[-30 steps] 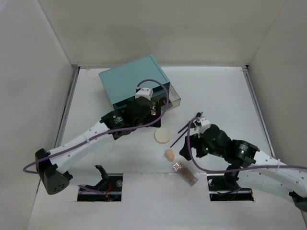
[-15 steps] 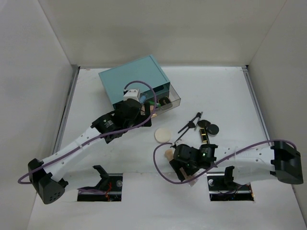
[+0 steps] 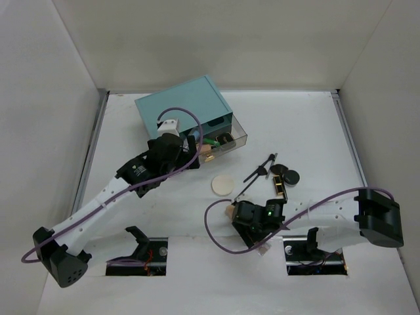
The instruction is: Organize the makeup
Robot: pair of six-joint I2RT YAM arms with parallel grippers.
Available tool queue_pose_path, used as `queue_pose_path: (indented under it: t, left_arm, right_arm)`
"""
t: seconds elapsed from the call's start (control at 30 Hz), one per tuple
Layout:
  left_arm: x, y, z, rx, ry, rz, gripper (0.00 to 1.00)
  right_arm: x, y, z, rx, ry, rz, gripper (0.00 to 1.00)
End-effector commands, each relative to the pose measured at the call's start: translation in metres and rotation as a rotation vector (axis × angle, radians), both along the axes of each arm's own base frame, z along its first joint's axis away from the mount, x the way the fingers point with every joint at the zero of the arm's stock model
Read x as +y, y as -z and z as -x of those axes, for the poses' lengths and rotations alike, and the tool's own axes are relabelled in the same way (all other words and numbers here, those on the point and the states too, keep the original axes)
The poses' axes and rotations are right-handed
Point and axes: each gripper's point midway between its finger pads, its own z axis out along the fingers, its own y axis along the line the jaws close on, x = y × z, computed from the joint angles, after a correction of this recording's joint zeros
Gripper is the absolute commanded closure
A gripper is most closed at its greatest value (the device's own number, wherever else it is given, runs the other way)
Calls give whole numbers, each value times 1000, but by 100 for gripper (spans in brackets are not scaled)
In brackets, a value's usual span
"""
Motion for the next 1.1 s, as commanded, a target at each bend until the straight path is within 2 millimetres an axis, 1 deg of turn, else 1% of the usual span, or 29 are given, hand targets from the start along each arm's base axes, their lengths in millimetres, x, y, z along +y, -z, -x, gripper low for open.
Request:
queue_pose_path:
  t: [0.0,0.03,0.1,0.17,0.2,0.27,0.37,0.53,0.57,0.63,0.67,0.73,0.8,0.9,0.97,1.03,1.07]
  left_arm:
    - [10,-8,-4,-46,-27,15,0]
    - [12,-10,-5,-51,-32,18,0]
    - [17,-11,-6,-56,-49,20,0]
    - [21,-9,-7,-55,-56,19,0]
    - [23,-9,-7,-54,-59,15,0]
    - [25,-7,-8,-53,-64,12,0]
    - [26,-7,-10,-67,-70,20,0]
    - [31,-11,-7,-89,-76,38,0]
    - [34,-11,-6,-95,-82,39,0]
    - [41,-11,-3,-99,-95,42,0]
    - [46,-11,-2,-101,-105,42,0]
    - [54,-11,1,-102,-123,42,0]
    - [62,-11,3,-103,-140,43,0]
    - [71,-13,6,-109,-162,44,0]
    - [75,-14,7,-114,-174,45,0]
    - [79,-15,7,-119,-184,44,0]
    - [81,-14,7,-118,-188,42,0]
  right_arm:
    - [18,-2,2,15,-1,-56,33]
    - [20,-1,4,22,-6,-61,42]
    - [24,-6,1,9,-9,-77,58]
    - [30,-17,-7,-18,-7,-109,68]
    - [35,-29,-17,-50,1,-141,71]
    - [46,-58,-36,-119,5,-206,75]
    - [61,-118,-81,-274,34,-317,76]
    - [71,-224,-181,-569,123,-468,79]
    - [72,-239,-197,-614,137,-483,79]
    - [81,-272,-232,-704,140,-524,79]
    - [86,-283,-248,-737,130,-528,79]
    - [95,-290,-281,-756,111,-513,80]
    - [104,-290,-306,-764,85,-496,80]
    - [122,-286,-329,-791,26,-495,80]
    - [133,-279,-340,-817,-49,-484,79]
    - [141,-273,-351,-849,-114,-456,77]
    - [144,-268,-358,-873,-147,-432,75]
